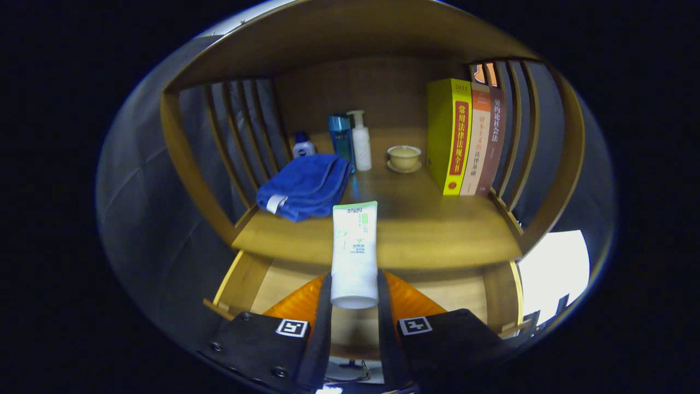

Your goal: Pull open the drawer, take out the items inside it, and place them on the countertop above the cabinet.

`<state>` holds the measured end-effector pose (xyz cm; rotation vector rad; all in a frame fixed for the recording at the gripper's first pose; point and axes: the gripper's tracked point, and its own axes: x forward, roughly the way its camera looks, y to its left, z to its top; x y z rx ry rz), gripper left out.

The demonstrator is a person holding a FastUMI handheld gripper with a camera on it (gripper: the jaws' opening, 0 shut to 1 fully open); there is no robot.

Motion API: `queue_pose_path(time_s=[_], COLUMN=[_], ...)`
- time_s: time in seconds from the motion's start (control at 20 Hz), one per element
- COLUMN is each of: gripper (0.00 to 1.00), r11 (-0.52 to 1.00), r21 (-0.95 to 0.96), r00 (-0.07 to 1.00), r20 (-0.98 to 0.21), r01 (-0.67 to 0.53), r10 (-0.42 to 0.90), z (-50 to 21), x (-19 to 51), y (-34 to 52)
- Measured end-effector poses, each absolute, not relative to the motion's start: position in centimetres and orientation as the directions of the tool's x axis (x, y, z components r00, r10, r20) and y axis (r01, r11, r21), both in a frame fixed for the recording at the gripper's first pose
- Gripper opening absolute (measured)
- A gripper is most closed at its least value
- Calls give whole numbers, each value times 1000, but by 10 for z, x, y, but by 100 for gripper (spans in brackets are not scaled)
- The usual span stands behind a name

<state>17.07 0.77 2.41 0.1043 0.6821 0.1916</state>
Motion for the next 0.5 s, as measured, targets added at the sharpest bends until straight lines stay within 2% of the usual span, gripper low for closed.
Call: queue_pose_path(time_s=[0.25,0.5], gripper=[47,47], r11=[988,995], r21=[149,103], r00=[786,770], r20=[-604,-635], r01=[-52,9], r10=[133,59], z=[-9,-39], x=[243,262], y=[4,-7])
